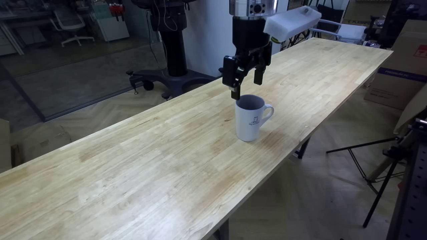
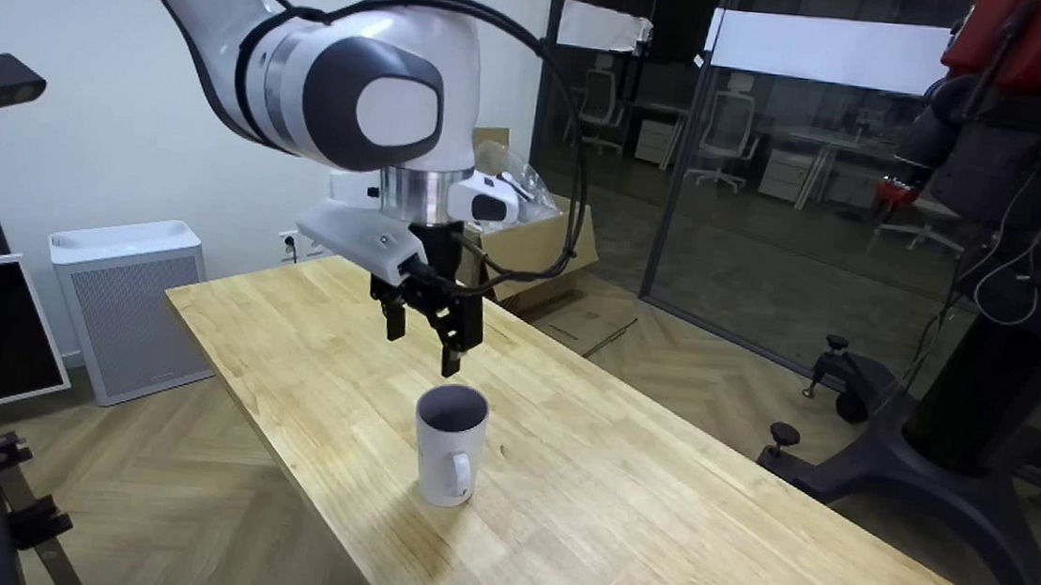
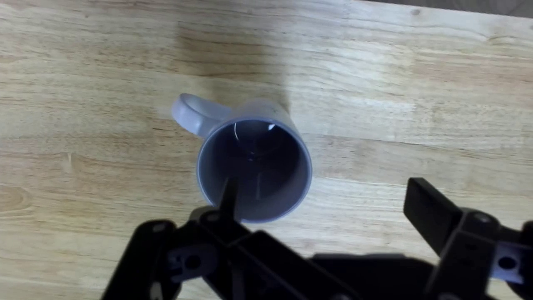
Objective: Move the cup forward
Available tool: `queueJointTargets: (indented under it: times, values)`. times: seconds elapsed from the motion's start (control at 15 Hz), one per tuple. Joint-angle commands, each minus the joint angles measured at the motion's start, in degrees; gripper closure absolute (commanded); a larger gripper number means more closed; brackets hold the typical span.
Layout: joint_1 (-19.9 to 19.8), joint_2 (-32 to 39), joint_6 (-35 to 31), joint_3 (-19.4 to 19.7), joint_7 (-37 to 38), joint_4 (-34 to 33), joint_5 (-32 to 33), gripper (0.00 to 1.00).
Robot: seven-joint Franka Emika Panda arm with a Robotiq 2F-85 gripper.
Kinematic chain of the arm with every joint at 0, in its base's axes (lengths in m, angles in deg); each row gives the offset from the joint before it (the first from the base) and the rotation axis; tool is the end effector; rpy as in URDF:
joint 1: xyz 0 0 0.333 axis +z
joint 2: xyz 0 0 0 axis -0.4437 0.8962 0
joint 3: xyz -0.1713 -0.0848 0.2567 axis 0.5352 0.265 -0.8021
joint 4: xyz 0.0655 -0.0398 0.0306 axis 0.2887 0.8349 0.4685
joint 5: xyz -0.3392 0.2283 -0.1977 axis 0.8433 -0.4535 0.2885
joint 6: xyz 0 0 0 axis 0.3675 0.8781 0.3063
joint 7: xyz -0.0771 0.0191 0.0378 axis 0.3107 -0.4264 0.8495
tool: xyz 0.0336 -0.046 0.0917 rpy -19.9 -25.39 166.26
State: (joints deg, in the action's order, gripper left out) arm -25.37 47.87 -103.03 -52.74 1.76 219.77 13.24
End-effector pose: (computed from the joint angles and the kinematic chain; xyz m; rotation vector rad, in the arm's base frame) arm 0.5483 0.0208 0.1980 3.1211 0.0625 0.0521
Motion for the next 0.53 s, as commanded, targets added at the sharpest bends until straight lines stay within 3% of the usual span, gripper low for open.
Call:
queueJointTargets:
  times: [0.0,0.47]
  values:
    - [-0.12,3.20,-4.27,0.22,-1.40,-0.56,-0.05,0.00]
    - [-1.03,9.32,-9.26,-0.84,-6.27,-2.03,-1.05,0.00]
